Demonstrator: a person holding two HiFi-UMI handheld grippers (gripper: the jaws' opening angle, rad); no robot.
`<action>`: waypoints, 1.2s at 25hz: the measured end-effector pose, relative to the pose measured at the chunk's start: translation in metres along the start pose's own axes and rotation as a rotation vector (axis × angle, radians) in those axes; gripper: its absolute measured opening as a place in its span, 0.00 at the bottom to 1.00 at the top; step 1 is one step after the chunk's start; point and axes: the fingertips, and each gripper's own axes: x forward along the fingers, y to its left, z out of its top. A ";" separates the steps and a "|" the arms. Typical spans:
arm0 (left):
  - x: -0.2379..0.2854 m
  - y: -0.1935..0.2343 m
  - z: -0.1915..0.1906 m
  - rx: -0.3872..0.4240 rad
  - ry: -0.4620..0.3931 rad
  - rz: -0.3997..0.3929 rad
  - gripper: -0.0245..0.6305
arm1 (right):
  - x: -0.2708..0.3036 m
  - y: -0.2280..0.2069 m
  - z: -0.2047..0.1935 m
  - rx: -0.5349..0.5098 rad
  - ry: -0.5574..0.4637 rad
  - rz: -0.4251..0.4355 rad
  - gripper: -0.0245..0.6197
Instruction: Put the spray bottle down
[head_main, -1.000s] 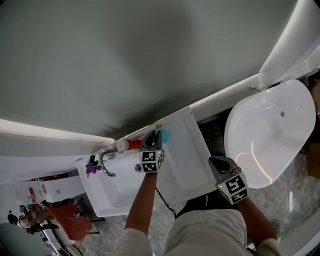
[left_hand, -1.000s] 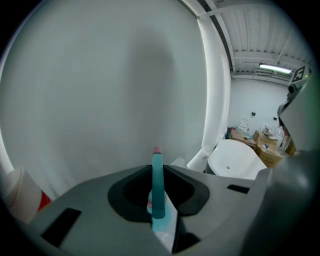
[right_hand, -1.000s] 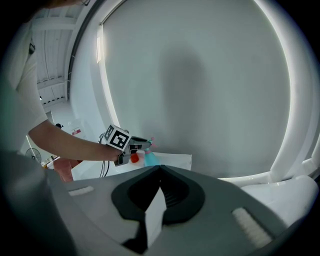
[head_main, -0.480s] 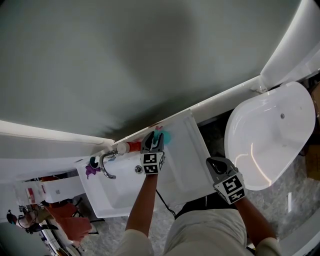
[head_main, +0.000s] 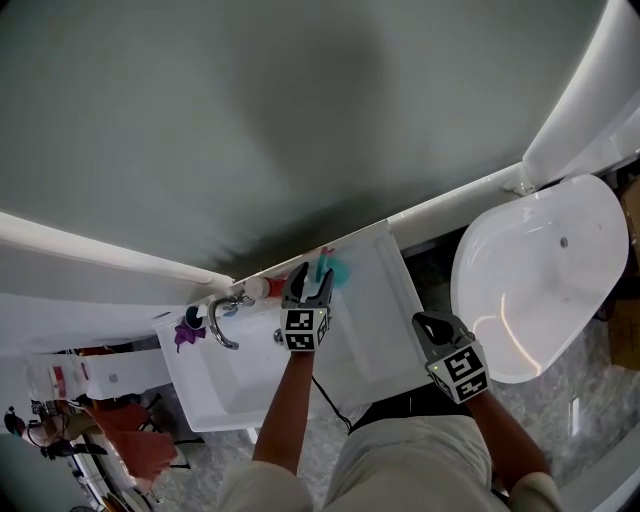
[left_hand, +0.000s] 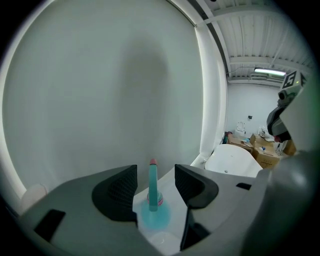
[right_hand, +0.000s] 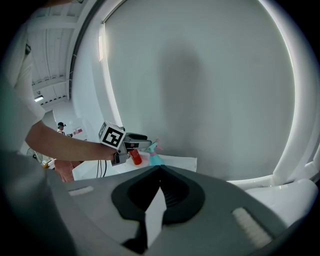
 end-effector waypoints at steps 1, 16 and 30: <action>-0.005 -0.002 0.003 0.006 -0.008 -0.005 0.38 | -0.001 0.002 0.000 0.001 -0.002 -0.003 0.05; -0.119 -0.028 0.047 0.085 -0.172 -0.055 0.38 | -0.054 0.050 0.008 -0.029 -0.068 -0.074 0.05; -0.219 -0.069 0.045 0.105 -0.224 -0.085 0.26 | -0.103 0.084 0.006 -0.089 -0.127 -0.085 0.05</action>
